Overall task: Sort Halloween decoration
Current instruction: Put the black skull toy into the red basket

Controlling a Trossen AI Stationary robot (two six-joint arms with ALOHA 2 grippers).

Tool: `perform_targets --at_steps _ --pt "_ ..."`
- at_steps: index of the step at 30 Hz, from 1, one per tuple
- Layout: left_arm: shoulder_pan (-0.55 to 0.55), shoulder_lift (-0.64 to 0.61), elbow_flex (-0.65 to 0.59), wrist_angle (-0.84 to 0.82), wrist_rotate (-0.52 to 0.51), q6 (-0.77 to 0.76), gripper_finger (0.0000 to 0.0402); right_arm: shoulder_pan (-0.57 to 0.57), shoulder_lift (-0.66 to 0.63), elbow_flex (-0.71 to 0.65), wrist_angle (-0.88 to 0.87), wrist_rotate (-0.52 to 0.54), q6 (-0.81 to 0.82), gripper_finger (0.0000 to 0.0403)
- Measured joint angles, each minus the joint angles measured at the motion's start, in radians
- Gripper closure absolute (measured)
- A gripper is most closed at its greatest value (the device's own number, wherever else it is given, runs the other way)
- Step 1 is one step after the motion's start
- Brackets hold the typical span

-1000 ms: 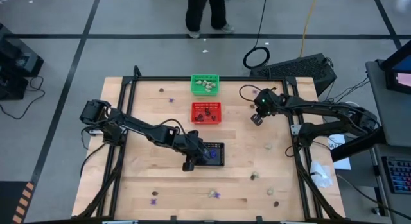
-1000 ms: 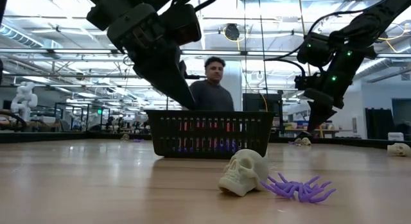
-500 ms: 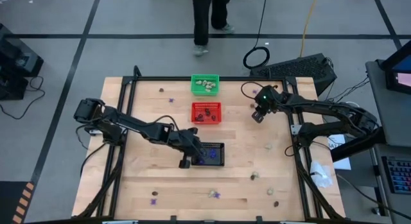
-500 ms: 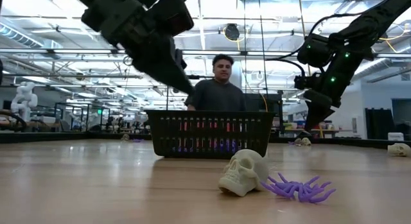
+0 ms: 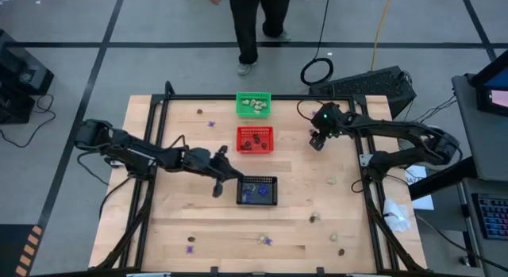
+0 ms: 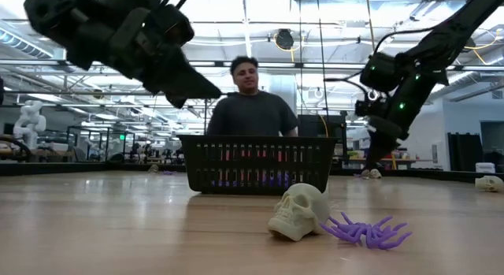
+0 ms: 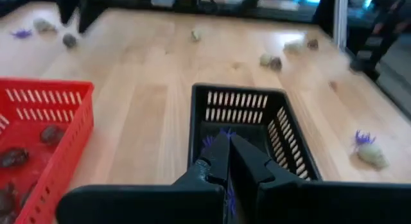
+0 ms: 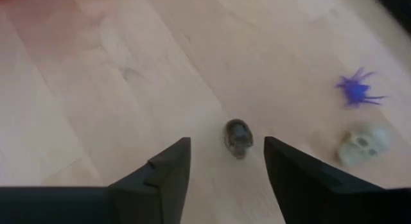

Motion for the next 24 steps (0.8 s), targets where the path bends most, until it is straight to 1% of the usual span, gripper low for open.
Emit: perform_targets --at_steps 6,11,14,18,24 --pt "0.010 -0.001 -0.083 0.111 -0.003 -0.048 0.0392 -0.028 0.100 0.000 0.078 -0.007 -0.037 0.0211" --pt "0.009 -0.002 -0.087 0.112 -0.013 -0.044 0.0392 -0.051 0.162 0.002 0.113 -0.015 -0.085 0.0211" --pt "0.009 -0.002 -0.087 0.112 -0.014 -0.041 0.0392 -0.060 0.185 0.002 0.136 -0.051 -0.091 0.0218" --pt "0.009 -0.002 -0.087 0.115 -0.016 -0.040 0.0392 -0.061 0.189 0.003 0.154 -0.078 -0.099 0.0252" --pt "0.009 -0.002 -0.086 0.116 -0.017 -0.039 0.0392 -0.059 0.185 0.002 0.154 -0.085 -0.100 0.0340"
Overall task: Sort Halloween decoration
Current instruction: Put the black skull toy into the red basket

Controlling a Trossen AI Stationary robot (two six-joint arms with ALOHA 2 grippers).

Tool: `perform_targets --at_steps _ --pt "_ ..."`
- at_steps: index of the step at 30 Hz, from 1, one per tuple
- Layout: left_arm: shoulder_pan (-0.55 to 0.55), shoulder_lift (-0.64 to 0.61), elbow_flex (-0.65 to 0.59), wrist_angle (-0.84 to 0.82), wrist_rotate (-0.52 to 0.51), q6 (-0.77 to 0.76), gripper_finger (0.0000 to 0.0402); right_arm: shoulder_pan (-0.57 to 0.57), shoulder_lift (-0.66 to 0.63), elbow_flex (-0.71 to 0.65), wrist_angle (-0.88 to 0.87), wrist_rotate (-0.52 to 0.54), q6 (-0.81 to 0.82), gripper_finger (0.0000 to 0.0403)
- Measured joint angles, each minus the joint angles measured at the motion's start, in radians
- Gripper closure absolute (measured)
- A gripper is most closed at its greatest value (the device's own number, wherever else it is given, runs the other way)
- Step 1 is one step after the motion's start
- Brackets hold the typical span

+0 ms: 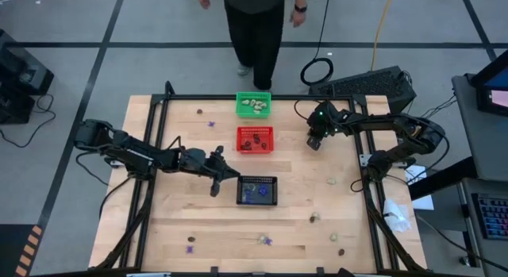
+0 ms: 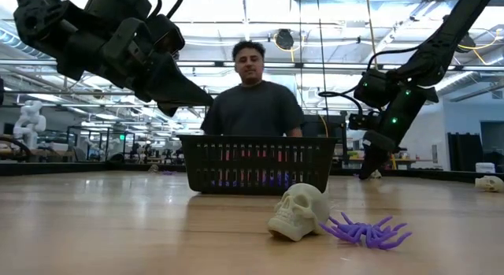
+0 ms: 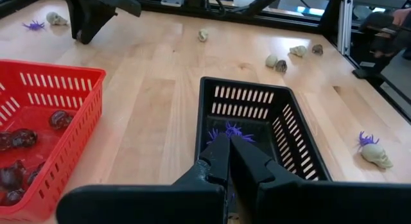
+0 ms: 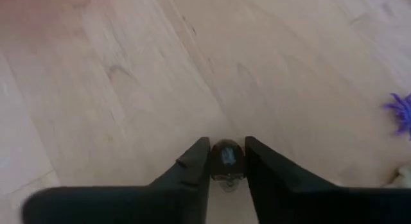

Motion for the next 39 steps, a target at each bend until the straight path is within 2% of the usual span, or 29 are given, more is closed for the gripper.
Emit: perform_targets --at_steps 2,12,20,26,30,39 --pt "0.000 0.000 0.000 0.000 0.000 0.000 0.0392 0.000 0.000 0.000 0.001 0.001 -0.003 0.0354" --pt "0.000 0.000 0.000 0.000 -0.001 0.002 0.0392 0.043 -0.062 -0.004 -0.016 -0.023 0.048 0.0354" --pt "0.000 0.000 0.000 0.001 -0.012 0.019 0.0392 0.201 -0.121 0.024 -0.011 -0.020 0.173 0.0353" --pt "0.000 0.000 -0.001 0.006 -0.021 0.027 0.0392 0.340 -0.115 0.133 -0.010 0.035 0.242 0.0352" --pt "0.000 0.001 -0.038 0.067 -0.042 0.026 0.0392 0.408 -0.088 0.231 -0.006 0.061 0.267 0.0352" --pt "0.004 0.001 -0.155 0.271 -0.043 -0.006 0.0392 0.475 0.118 0.492 -0.040 0.083 0.234 0.0351"
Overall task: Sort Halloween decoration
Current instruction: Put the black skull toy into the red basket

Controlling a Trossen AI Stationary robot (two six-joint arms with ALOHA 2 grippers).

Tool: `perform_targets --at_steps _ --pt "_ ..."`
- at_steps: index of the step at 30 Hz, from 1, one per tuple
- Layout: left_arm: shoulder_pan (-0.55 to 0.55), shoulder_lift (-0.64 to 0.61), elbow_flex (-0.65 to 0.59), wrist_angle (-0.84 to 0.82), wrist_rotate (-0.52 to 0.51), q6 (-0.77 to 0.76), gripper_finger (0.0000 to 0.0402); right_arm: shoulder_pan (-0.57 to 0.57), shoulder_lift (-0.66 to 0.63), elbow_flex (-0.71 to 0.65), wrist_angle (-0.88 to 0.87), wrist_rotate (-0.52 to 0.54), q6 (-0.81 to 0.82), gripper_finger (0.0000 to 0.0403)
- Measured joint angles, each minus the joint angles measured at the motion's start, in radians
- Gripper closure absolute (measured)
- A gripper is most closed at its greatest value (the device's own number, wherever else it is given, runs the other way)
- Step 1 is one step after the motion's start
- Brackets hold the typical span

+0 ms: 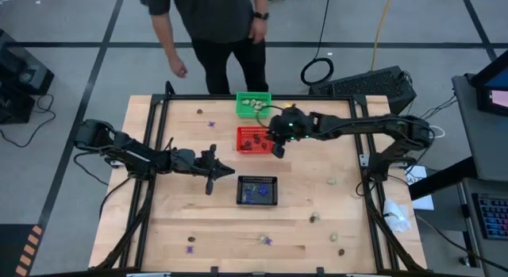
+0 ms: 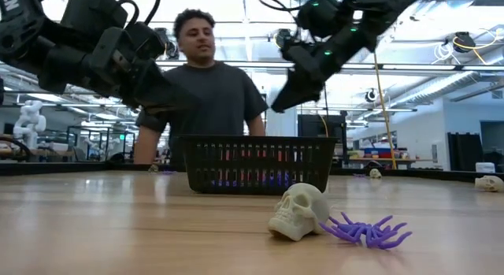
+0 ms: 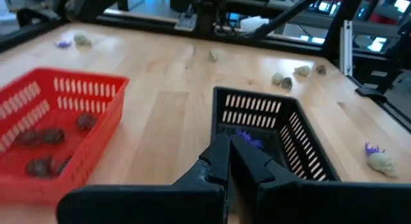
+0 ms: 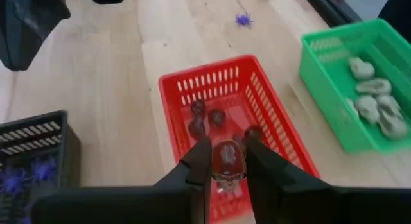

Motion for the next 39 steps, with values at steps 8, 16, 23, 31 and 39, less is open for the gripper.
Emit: perform_targets --at_steps 8,16,23,31,39 --pt "0.023 -0.003 -0.037 0.043 -0.003 -0.026 0.0392 -0.002 0.241 0.226 -0.078 0.000 -0.024 0.0351" --pt "0.028 -0.003 -0.039 0.046 0.004 -0.025 0.0392 -0.004 0.421 0.338 -0.118 -0.001 -0.026 0.0351" --pt "0.028 -0.003 -0.039 0.045 0.006 -0.024 0.0392 -0.023 0.489 0.341 -0.112 -0.002 -0.009 0.0351" --pt "0.028 -0.003 -0.039 0.044 0.005 -0.021 0.0392 -0.029 0.489 0.341 -0.111 -0.001 -0.016 0.0327" --pt "0.028 -0.003 -0.039 0.043 0.006 -0.021 0.0391 -0.022 0.478 0.341 -0.120 -0.001 -0.033 0.0254"
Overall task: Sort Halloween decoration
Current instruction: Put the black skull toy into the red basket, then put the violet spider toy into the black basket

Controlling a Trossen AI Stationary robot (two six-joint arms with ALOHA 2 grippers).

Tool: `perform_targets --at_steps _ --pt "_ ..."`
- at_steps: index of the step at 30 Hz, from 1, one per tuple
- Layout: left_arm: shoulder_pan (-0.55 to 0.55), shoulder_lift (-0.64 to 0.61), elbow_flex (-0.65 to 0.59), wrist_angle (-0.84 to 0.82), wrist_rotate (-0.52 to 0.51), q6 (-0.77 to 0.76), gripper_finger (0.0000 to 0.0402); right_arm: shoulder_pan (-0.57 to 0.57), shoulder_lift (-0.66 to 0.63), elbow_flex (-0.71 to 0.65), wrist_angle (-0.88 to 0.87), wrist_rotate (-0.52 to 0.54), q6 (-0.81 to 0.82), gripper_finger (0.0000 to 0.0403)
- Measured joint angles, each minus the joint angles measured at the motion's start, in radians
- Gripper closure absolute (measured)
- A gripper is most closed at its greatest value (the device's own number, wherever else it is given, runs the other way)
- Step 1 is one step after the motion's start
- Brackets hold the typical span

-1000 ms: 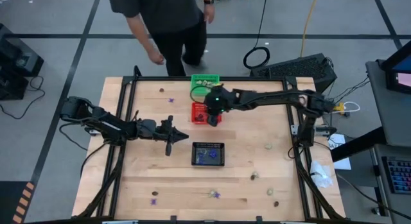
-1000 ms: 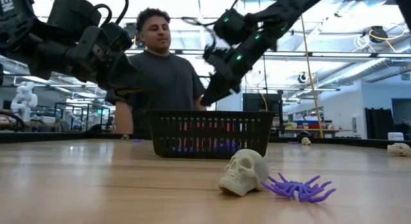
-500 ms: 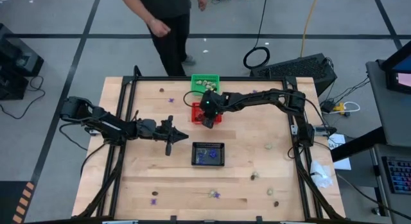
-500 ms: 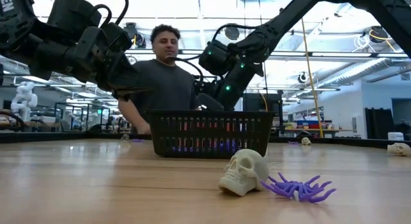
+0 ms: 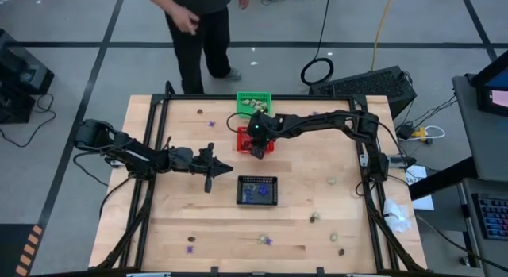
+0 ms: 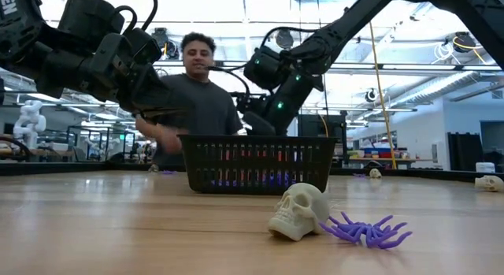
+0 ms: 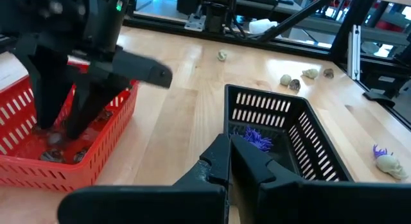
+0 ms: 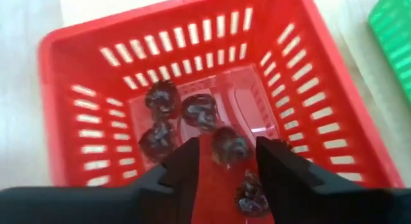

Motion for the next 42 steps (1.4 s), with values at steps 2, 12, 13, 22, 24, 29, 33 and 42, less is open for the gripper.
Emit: perform_targets --at_steps 2,12,13,22,24,29,33,42 --pt "0.000 0.000 0.000 0.000 0.000 0.000 0.0391 0.001 -0.020 0.000 -0.001 -0.001 -0.004 0.0245" --pt "0.000 0.000 0.000 0.000 0.000 0.002 0.0391 0.031 -0.163 -0.001 -0.088 0.097 -0.068 0.0299" --pt "0.000 0.000 0.000 0.000 0.000 0.002 0.0391 0.038 -0.180 -0.009 -0.086 0.115 -0.076 0.0312" --pt "0.000 0.000 0.000 0.001 0.000 0.003 0.0391 0.077 -0.334 -0.251 0.118 0.134 -0.048 0.0394" --pt "0.000 0.000 0.000 0.000 0.000 0.003 0.0391 0.080 -0.377 -0.326 0.183 0.134 -0.025 0.0392" --pt "0.000 0.000 0.005 0.000 0.000 0.002 0.0391 0.091 -0.502 -0.508 0.298 0.135 0.024 0.0401" --pt "0.001 0.000 0.017 -0.004 0.007 0.002 0.0391 0.110 -0.612 -0.621 0.350 0.136 0.047 0.0400" --pt "0.026 0.000 0.026 -0.011 0.110 -0.005 0.0392 0.173 -0.814 -0.794 0.375 0.217 0.066 0.0402"
